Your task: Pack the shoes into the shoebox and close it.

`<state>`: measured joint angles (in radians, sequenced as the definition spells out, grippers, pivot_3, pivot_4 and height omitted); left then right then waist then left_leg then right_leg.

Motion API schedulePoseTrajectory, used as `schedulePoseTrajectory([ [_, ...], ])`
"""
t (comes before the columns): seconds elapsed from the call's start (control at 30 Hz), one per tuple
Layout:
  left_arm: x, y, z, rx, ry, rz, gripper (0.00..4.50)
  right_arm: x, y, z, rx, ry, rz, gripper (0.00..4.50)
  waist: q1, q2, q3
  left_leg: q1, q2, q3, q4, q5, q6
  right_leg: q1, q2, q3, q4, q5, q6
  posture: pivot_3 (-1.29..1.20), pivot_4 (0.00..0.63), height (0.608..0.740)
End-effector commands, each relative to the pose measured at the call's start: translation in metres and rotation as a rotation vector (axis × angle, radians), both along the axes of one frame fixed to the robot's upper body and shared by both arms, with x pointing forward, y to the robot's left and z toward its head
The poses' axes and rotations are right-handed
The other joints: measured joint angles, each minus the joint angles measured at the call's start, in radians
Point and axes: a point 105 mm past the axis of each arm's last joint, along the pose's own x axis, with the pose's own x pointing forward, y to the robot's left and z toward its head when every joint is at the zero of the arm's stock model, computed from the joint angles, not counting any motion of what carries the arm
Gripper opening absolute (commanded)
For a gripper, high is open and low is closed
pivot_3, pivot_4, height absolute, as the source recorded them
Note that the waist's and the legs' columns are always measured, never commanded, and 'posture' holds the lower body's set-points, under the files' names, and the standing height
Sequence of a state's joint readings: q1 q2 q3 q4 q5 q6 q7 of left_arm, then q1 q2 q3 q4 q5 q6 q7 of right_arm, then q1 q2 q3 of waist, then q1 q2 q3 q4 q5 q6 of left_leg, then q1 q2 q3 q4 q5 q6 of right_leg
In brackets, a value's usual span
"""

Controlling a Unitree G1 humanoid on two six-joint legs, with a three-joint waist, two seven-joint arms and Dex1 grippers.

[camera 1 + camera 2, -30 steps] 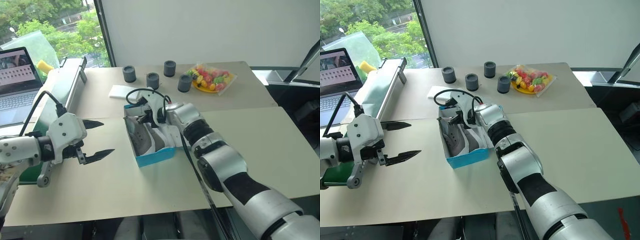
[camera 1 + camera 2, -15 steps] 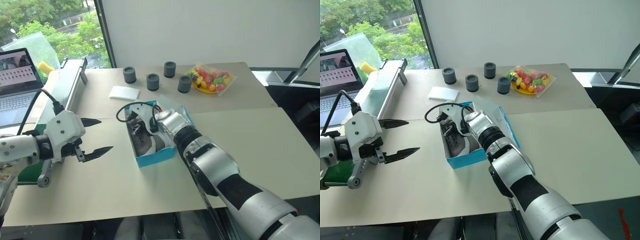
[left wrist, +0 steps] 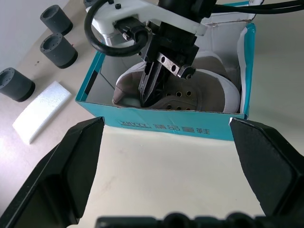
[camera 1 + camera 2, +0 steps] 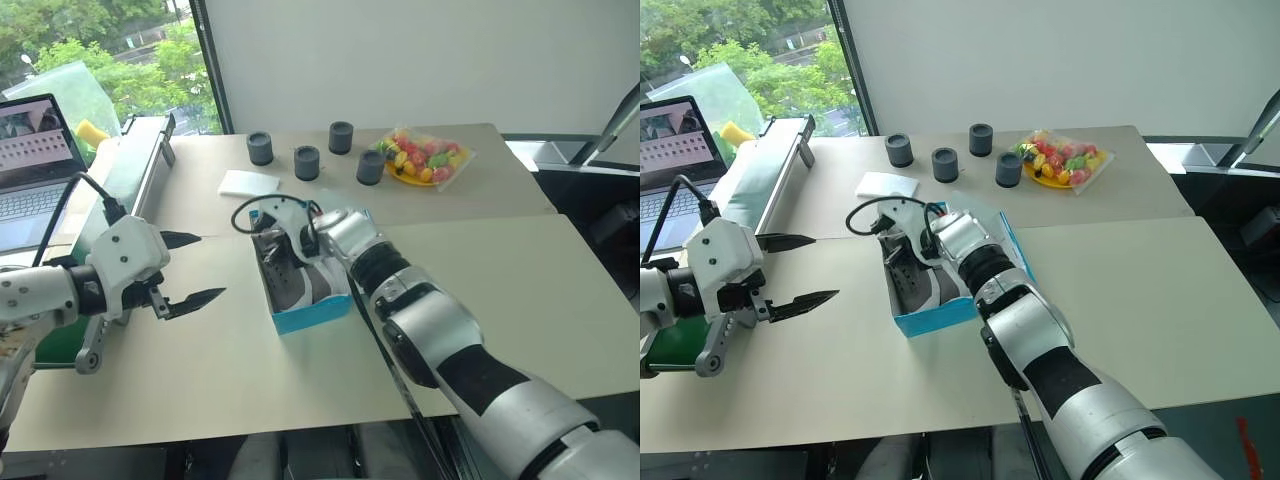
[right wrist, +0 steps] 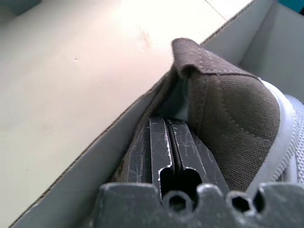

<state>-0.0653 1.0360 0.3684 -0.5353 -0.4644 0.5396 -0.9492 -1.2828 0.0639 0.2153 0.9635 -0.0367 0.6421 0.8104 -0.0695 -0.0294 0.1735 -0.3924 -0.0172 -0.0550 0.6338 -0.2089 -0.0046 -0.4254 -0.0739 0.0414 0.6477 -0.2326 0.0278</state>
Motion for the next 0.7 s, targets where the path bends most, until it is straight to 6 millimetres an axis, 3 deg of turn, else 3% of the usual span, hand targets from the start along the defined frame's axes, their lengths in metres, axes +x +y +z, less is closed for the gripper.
schedulePoseTrajectory([
  [0.03, 0.001, 0.002, 0.008, 0.025, -0.039, 0.009, 4.50, -0.011, 0.000, 0.036, 0.085, -0.018, 0.064, 0.04, 0.001, 0.000, 0.000, 0.000, 0.000, 0.000, 0.000, 0.000, 0.000, 0.000, 0.000, 0.000, 0.000, 0.000, 0.000, 0.00, 0.150, 0.731],
  [0.33, -0.001, 0.002, 0.003, 0.008, -0.026, 0.016, 4.50, -0.028, -0.034, 0.090, 0.294, 0.051, 0.023, 0.04, 0.000, 0.000, 0.000, 0.000, 0.000, 0.000, 0.000, 0.000, 0.000, 0.000, 0.000, 0.000, 0.000, 0.000, 0.000, 0.00, 0.150, 0.731],
  [0.4, -0.006, -0.002, -0.004, -0.014, -0.009, 0.008, 4.50, -0.032, -0.048, 0.103, 0.365, 0.067, 0.004, 0.04, 0.001, 0.000, 0.000, -0.001, 0.000, 0.000, 0.000, 0.000, 0.000, 0.000, -0.001, 0.000, 0.000, 0.000, 0.000, 0.00, 0.150, 0.731],
  [0.5, -0.015, -0.012, -0.016, -0.058, 0.022, -0.012, 4.50, -0.048, -0.087, 0.128, 0.515, 0.107, 0.007, 0.04, 0.006, 0.000, 0.000, -0.002, 0.001, 0.000, 0.000, 0.000, 0.000, -0.001, -0.002, 0.000, -0.001, 0.000, 0.000, 0.00, 0.150, 0.731],
  [0.53, -0.016, -0.013, -0.018, -0.066, 0.027, -0.010, 4.50, -0.057, -0.101, 0.133, 0.550, 0.115, 0.018, 0.59, 0.012, 0.000, 0.000, -0.003, 0.001, -0.001, 0.000, 0.000, 0.000, -0.001, -0.002, -0.001, -0.001, 0.000, 0.000, 0.00, 0.150, 0.731],
  [0.6, -0.017, -0.012, -0.021, -0.070, 0.030, -0.004, 4.50, -0.070, -0.116, 0.135, 0.577, 0.129, 0.039, 1.08, 0.026, 0.000, 0.000, -0.005, 0.000, 0.000, 0.002, 0.000, 0.000, -0.001, -0.003, -0.002, -0.002, 0.000, 0.001, 0.00, 0.150, 0.731],
  [0.7, -0.017, -0.013, -0.025, -0.080, 0.033, 0.001, 4.50, -0.112, -0.138, 0.118, 0.532, 0.147, 0.165, 2.13, 0.030, 0.000, 0.000, -0.005, 0.000, 0.001, 0.004, 0.000, 0.000, 0.000, -0.002, -0.003, -0.001, 0.000, 0.001, 0.00, 0.150, 0.731],
])
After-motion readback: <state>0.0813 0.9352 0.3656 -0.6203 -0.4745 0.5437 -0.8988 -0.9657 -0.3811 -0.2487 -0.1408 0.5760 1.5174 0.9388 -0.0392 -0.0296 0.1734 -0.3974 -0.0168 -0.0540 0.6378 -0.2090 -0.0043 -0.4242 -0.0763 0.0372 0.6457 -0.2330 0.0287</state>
